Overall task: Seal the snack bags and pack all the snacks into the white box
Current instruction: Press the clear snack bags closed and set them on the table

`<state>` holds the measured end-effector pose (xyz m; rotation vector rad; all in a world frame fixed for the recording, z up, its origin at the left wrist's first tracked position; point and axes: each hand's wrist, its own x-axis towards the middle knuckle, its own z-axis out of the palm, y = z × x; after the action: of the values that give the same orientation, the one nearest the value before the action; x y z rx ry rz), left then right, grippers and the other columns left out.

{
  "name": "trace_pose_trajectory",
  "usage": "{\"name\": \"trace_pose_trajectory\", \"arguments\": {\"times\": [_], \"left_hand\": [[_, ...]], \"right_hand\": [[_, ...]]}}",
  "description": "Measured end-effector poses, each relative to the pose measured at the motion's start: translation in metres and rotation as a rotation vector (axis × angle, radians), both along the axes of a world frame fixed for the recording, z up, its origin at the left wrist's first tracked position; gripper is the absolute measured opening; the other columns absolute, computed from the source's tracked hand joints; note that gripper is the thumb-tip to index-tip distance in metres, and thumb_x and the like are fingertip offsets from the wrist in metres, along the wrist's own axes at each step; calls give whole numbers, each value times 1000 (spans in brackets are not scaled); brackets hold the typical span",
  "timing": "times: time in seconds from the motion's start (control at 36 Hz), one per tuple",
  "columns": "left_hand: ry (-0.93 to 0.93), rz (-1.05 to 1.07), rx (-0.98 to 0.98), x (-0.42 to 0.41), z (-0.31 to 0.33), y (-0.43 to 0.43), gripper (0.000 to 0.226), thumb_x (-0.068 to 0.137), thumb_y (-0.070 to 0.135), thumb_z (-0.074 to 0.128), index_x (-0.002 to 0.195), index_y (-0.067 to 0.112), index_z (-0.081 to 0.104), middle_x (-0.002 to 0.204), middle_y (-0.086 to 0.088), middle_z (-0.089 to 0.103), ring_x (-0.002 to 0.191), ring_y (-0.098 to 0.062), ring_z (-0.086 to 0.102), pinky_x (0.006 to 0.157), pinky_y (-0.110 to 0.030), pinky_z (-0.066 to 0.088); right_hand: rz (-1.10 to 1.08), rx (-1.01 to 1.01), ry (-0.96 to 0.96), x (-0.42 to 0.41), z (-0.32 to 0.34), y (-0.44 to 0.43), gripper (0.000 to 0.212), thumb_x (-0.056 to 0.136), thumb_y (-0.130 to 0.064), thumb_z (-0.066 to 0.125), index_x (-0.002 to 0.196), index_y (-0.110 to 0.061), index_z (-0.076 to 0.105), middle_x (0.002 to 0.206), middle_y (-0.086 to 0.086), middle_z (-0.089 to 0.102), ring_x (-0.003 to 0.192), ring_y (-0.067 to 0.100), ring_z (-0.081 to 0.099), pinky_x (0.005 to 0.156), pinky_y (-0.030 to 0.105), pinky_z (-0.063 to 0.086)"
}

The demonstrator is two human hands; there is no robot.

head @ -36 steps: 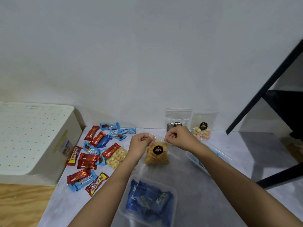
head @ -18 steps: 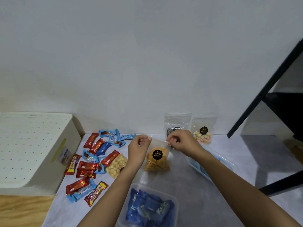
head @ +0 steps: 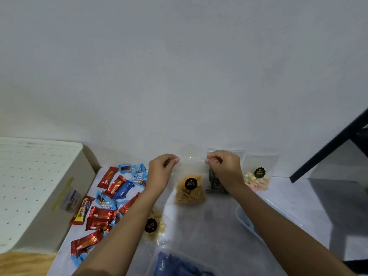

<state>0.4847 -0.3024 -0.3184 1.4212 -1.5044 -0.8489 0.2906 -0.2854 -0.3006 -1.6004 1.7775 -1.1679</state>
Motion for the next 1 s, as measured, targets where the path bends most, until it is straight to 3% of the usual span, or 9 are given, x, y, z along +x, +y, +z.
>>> {"name": "trace_pose_trajectory", "arguments": {"times": [0.22, 0.33, 0.42, 0.5, 0.64, 0.72, 0.83, 0.92, 1.0], "left_hand": [[17, 35, -67, -7, 5, -29, 9, 86, 12, 64, 87, 9, 73, 79, 8, 67, 72, 13, 59, 68, -3, 44], [7, 44, -74, -8, 6, -35, 8, 86, 13, 64, 86, 12, 72, 75, 15, 64, 70, 14, 58, 67, -3, 44], [-24, 54, -70, -7, 5, -36, 7, 86, 16, 63, 86, 14, 70, 78, 9, 65, 72, 6, 58, 69, -5, 45], [-47, 79, -74, -2, 0, -33, 14, 86, 21, 63, 98, 13, 64, 94, 1, 64, 85, -7, 59, 79, -19, 49], [-120, 63, -88, 13, -19, -16, 34, 86, 19, 64, 116, 7, 53, 107, 1, 51, 99, -10, 49, 87, -19, 40], [-191, -66, -5, 24, -37, -5, 25, 84, 13, 65, 106, 3, 58, 102, -4, 54, 96, -18, 55, 86, -29, 46], [-385, -466, 208, 41, -62, 14, 19, 88, 22, 62, 105, 13, 61, 103, 1, 60, 99, -15, 57, 86, -24, 44], [-518, -726, 367, 48, -70, 26, 20, 89, 28, 59, 108, 21, 60, 113, 2, 60, 103, -11, 54, 95, -29, 44], [-621, -864, 440, 45, -69, 33, 28, 90, 24, 58, 115, 11, 60, 119, -7, 60, 108, -19, 55, 96, -30, 44]], "right_hand": [[-100, -56, -57, 5, 2, -29, 4, 76, -4, 71, 80, -4, 73, 68, 4, 65, 65, 14, 58, 69, 28, 53], [-107, -68, -107, 7, 1, -36, 5, 77, -2, 70, 77, -6, 73, 65, 2, 64, 61, 3, 57, 62, 12, 49], [-123, -75, -146, 9, 0, -36, 6, 76, -1, 69, 78, -6, 72, 66, 3, 63, 56, -3, 54, 58, 4, 44], [-143, -89, -136, 9, -4, -30, 6, 77, -2, 69, 79, -7, 71, 69, 6, 64, 59, 1, 54, 60, 5, 44], [-216, -185, 60, 9, -24, -4, 11, 76, -8, 73, 86, -3, 71, 79, 10, 71, 71, 14, 63, 68, 6, 47], [-169, -24, 25, 16, -43, 19, 8, 77, -15, 72, 83, -11, 72, 78, 3, 70, 74, 15, 64, 72, 25, 52], [67, 329, -14, 38, -65, 55, 11, 79, -19, 72, 82, -8, 71, 77, 4, 67, 64, 2, 55, 60, 8, 43], [199, 621, 7, 52, -79, 75, 24, 79, -33, 72, 85, -10, 69, 80, 2, 66, 67, 7, 58, 59, 14, 45], [317, 823, -1, 64, -87, 87, 30, 78, -36, 72, 88, -9, 67, 77, 2, 65, 65, 11, 59, 58, 17, 47]]}}
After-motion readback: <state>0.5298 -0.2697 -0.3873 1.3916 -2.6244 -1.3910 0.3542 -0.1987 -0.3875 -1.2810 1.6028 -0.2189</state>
